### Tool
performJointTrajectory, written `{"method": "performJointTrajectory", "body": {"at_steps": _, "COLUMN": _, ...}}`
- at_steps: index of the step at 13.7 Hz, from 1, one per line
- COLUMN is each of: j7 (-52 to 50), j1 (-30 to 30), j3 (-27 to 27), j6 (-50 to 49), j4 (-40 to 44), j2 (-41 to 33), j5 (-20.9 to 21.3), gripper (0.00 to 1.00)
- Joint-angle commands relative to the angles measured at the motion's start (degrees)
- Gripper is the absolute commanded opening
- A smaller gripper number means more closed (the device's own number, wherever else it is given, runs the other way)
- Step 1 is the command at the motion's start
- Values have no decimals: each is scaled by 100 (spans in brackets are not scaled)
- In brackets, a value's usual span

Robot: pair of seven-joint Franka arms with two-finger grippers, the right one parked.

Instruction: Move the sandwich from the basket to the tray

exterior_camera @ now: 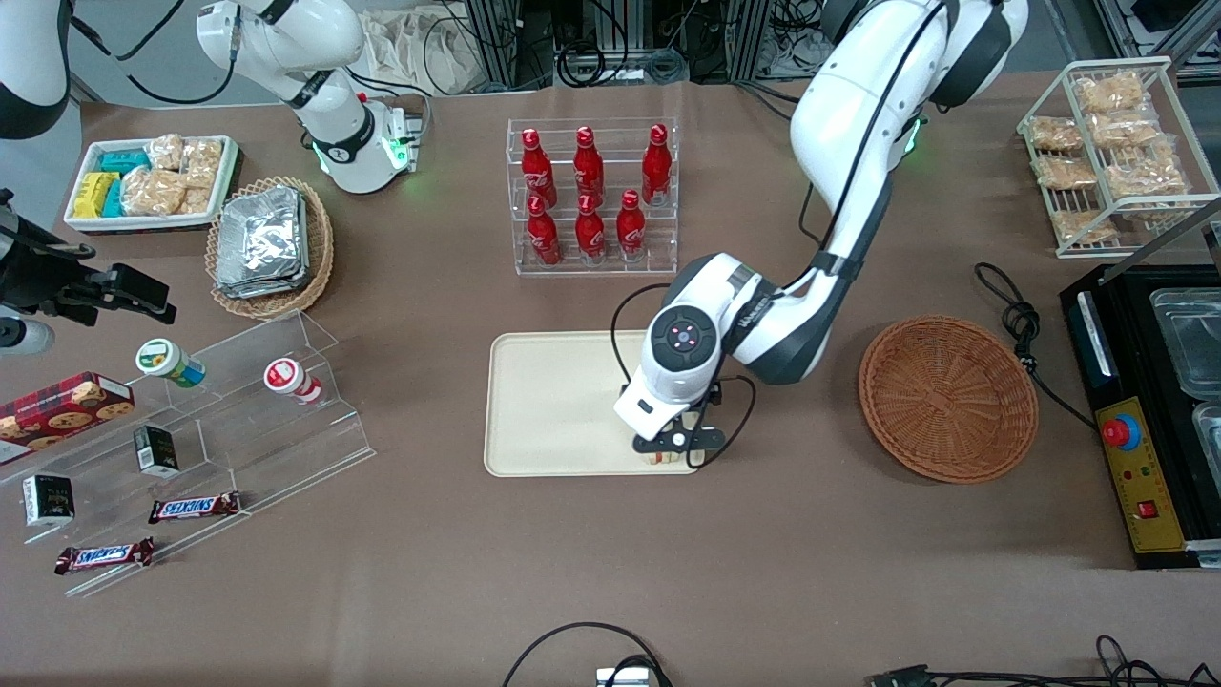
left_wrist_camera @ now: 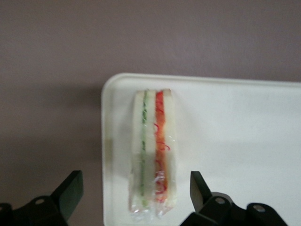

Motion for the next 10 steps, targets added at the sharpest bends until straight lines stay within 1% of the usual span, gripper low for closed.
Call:
{"method": "performJointTrajectory", "body": {"at_steps": 1, "j7": -221, "j1": 616, "j3": -53, "j6": -1070, "j4": -197, "j2": -939, "j5": -1, "gripper": 100}}
{"method": "performJointTrajectory", "body": {"at_steps": 3, "j7": -247, "j1": 872, "j3": -45, "j6": -1234, "j4": -443, "j2": -1564, "j5": -36, "gripper": 100}}
{"method": "performJointTrajectory", "body": {"at_steps": 5, "j7": -239, "j1": 1215, "j3": -45, "j6": -989, "j4": -994, "j2": -2126, "j5": -176, "gripper": 100}}
{"method": "performJointTrajectory", "body": {"at_steps": 6, "j7": -239, "j1": 1381, "j3": -45, "j6": -570, "j4": -1642, "j2": -2607, "j5": -255, "gripper": 99}}
{"method": "performJointTrajectory", "body": {"at_steps": 8, "j7": -143, "j1": 1662, "j3": -36, "j6": 379, "j4": -3283, "j2": -3767, "j5": -309, "gripper": 99}}
{"method": "performJointTrajectory", "body": {"at_steps": 9, "j7": 128, "j1": 1699, "j3": -18, "j6": 636, "j4": -3901, "j2": -4199, "j5": -309, "gripper": 99}}
{"method": "performJointTrajectory", "body": {"at_steps": 10, "j7": 626, "j1": 1699, "j3": 51, "j6": 577, "j4": -4151, "j2": -4403, "j5": -300, "gripper": 99}}
